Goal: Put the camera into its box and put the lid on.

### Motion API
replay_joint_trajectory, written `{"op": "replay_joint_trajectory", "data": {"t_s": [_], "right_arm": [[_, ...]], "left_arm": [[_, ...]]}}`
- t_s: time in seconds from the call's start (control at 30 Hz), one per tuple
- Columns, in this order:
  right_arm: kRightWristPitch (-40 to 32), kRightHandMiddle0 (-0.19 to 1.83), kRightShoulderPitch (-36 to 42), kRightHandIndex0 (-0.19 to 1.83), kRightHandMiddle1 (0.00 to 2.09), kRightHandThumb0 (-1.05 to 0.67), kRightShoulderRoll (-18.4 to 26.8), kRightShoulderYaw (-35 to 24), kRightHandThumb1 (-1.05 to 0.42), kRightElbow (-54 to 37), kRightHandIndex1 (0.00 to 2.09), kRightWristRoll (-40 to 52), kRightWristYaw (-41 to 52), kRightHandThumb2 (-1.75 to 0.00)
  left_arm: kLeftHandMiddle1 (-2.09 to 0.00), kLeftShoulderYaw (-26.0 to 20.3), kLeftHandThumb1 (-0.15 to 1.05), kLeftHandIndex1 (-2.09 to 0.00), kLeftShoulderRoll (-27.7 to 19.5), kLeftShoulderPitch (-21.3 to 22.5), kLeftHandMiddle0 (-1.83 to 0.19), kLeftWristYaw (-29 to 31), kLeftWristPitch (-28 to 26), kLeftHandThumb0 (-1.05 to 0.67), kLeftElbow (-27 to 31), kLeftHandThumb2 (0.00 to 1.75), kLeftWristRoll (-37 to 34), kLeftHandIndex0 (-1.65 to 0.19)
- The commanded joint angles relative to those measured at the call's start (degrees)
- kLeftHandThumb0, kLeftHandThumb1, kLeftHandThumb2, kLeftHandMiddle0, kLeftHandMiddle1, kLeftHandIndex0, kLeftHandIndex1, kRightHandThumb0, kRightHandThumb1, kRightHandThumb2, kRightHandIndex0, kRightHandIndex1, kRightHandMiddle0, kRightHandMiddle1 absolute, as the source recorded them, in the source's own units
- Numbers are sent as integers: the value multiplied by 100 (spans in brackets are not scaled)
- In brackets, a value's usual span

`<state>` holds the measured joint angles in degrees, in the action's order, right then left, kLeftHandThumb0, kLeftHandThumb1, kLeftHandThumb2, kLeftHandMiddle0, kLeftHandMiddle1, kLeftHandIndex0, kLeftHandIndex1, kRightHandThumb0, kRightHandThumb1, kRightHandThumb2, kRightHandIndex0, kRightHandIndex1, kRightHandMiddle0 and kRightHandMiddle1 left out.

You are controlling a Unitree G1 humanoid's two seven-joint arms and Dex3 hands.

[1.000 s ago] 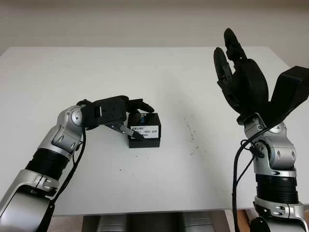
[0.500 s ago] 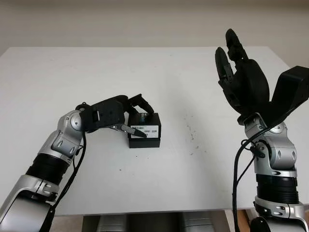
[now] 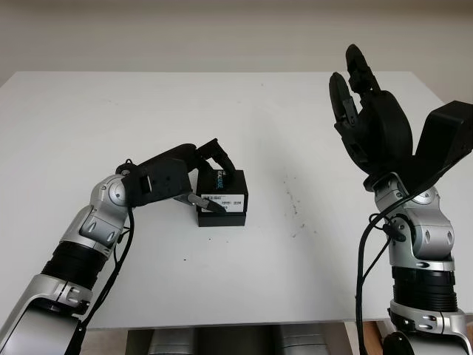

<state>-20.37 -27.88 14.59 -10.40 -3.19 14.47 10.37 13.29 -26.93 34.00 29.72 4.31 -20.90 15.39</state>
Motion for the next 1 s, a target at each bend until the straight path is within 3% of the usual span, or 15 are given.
{"op": "replay_joint_trajectory", "data": {"t_s": [0.0,0.2,0.7,0.97], "right_arm": [[11,-13,-23,-17,5,-57,24,-16,-105,-110,5,18,12,-44],[56,-13,-22,-17,5,-57,23,20,-105,-95,5,-24,16,-45],[82,-11,-30,-15,6,-59,47,40,-105,-43,6,-119,1,-44],[118,-12,-39,-15,5,-59,52,43,-105,0,6,-133,64,-45]], "left_arm": [[-176,-61,105,-160,28,-46,-3,-30,-12,-24,161,11,-53,0],[-169,-122,105,-163,1,-161,-6,-42,-23,-25,269,10,-73,-2],[-176,-120,105,-173,-16,-228,-2,-4,-165,-27,328,10,-87,3],[-170,-104,105,-169,-12,-236,-4,-46,-206,-26,344,9,-39,2]]}}
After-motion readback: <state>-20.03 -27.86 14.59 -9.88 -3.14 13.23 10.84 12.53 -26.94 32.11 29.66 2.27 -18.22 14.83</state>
